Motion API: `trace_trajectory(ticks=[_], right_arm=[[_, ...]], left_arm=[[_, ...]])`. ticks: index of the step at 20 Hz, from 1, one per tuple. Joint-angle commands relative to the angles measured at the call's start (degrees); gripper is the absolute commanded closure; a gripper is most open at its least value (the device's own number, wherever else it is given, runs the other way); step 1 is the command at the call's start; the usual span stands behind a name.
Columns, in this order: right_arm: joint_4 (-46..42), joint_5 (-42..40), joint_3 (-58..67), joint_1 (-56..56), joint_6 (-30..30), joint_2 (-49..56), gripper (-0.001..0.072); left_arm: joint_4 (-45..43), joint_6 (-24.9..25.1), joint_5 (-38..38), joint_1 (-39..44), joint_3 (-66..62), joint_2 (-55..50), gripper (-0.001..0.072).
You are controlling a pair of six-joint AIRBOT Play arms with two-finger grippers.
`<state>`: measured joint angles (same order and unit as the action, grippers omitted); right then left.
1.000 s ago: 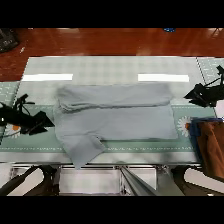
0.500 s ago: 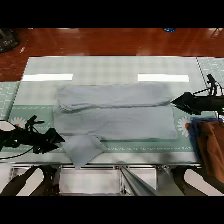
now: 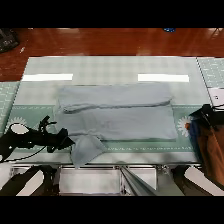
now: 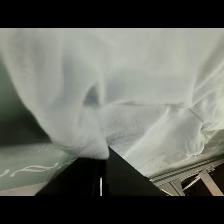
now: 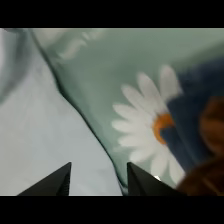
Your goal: Fold the shirts.
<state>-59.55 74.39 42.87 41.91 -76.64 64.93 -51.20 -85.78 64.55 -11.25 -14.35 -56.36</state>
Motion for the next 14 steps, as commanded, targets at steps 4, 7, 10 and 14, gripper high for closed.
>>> trace_trajectory(ticks=[4, 7, 10, 14], right_arm=[[-12.44, 6.43, -5.77, -4.48, -4.46, -0.09, 0.0303], [-12.92, 7.37, -7.34, -8.09, -4.39, 0.74, 0.0303], [-12.48, 6.75, -7.54, -12.0, -4.39, 2.23, 0.0303], [-9.31, 1.92, -7.52, -14.86, -5.25, 4.57, 0.0303]], left_arm=[[1.11, 0.98, -3.02, 0.81, -1.18, -0.31, 0.0691], [1.18, 3.06, -2.45, 0.87, -1.18, -0.33, 0.0691], [1.7, 4.76, -1.81, 0.87, -1.16, -0.33, 0.0691], [1.77, 4.76, -1.95, 0.87, -1.16, -0.33, 0.0691]])
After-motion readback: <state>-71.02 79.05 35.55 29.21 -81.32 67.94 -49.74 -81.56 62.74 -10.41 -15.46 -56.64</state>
